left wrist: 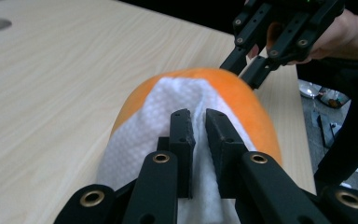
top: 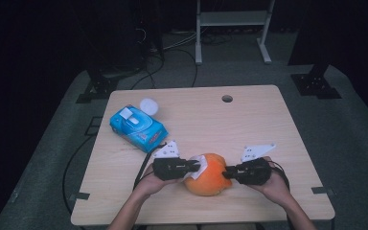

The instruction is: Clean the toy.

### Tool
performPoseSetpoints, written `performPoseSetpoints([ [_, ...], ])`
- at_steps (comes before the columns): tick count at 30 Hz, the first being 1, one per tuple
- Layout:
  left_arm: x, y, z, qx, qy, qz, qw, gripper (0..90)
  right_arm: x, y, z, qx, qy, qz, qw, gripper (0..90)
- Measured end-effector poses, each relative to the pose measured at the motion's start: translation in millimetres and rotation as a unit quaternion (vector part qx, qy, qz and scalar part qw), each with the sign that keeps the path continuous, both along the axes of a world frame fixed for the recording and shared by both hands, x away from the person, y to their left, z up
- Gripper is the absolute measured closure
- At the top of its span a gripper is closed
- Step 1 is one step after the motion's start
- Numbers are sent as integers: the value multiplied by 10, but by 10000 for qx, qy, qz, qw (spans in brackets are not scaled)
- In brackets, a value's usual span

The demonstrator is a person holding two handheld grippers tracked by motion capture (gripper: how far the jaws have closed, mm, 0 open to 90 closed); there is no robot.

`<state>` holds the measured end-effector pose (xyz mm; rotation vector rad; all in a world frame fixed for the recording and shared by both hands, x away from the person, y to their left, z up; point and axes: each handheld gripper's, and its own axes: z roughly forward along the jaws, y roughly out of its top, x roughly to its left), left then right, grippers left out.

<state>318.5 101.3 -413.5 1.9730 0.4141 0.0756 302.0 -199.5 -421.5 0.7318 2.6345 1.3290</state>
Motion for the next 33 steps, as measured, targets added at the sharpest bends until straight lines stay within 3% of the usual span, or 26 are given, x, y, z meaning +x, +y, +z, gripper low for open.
performPoseSetpoints([
  [6,-111,-119,152,-180,-175,-268,9993,806,-56,119,43,29,-15,230,9997,823],
  [8,-141,-165,169,-126,-244,-324,9991,805,-72,153,44,53,20,314,9995,812],
  [10,-135,-174,143,15,-248,-291,9993,805,-77,168,30,26,51,389,9992,743],
  [12,-96,-147,72,212,-205,-179,9994,805,-56,135,16,170,107,305,9993,619],
  [14,-36,-85,-10,125,3,-98,9999,805,-11,93,-1,258,170,142,9994,484],
  [17,30,-8,-57,68,86,24,9999,808,11,91,-42,279,242,111,9993,409],
  [19,51,19,-67,67,88,72,9999,809,17,131,-70,158,313,203,9992,348],
  [22,52,14,-93,36,180,17,9998,810,30,192,-117,119,389,233,9989,309],
  [24,39,-9,-94,71,195,-20,9998,810,17,250,-132,50,343,168,9993,341],
  [29,23,-15,-13,-118,191,-87,9997,821,-40,293,-98,-46,155,175,9997,666],
  [33,-38,-63,163,-232,-16,-241,9994,828,-61,289,-42,-16,74,177,9998,719],
])
